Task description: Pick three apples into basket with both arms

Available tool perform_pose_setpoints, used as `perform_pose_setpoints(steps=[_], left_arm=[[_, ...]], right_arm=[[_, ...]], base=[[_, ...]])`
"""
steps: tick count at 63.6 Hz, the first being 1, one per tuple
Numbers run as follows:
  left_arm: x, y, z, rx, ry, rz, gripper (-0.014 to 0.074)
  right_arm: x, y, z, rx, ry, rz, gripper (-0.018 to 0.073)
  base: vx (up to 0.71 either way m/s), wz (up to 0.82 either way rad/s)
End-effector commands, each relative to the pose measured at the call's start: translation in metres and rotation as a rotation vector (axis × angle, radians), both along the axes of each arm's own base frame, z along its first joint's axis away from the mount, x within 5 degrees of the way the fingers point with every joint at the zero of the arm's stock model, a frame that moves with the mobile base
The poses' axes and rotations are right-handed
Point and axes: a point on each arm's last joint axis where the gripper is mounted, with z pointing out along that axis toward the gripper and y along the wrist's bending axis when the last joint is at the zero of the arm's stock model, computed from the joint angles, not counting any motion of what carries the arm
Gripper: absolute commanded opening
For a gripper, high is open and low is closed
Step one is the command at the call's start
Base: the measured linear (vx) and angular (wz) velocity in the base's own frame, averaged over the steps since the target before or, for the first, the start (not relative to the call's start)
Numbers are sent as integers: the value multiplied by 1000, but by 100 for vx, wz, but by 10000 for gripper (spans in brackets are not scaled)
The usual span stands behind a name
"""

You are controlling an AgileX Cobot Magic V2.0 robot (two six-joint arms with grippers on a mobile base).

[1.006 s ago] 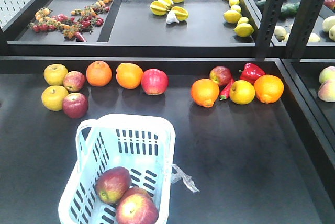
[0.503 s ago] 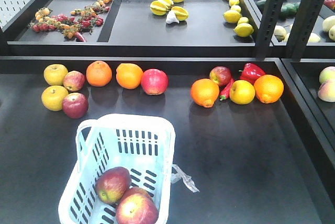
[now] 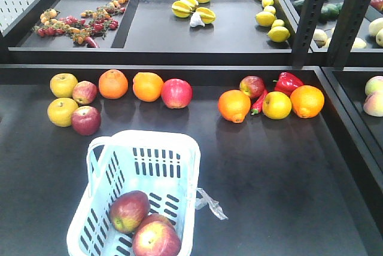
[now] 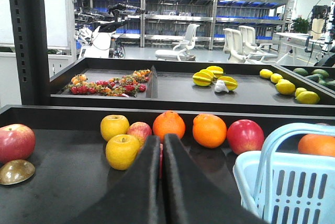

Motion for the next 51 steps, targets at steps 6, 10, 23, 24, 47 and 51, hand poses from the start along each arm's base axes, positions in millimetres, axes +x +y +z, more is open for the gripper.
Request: perform_pose_setpoints(steps=[6, 10, 23, 24, 47, 51], left_arm=[[-1, -1, 0, -19, -71, -8, -6], [-1, -1, 0, -19, -71, -8, -6], [-1, -1, 0, -19, -70, -8, -6], [-1, -1, 0, -19, -70, -8, -6], [-1, -1, 0, -19, -70, -8, -6], [-1, -1, 0, -19, -70, -8, -6]], right_arm=[[-6, 0, 1, -15, -185, 15, -9], [-11, 1, -11, -1, -230, 20, -9], [-29, 4, -51, 53, -378, 34, -9], [-31, 5, -55, 59, -394, 34, -9], [-56, 6, -107, 146, -615, 25, -9], [-57, 6, -115, 157, -642, 24, -9]], base=[[0, 0], [0, 0], [0, 0], [0, 0], [0, 0], [0, 0]])
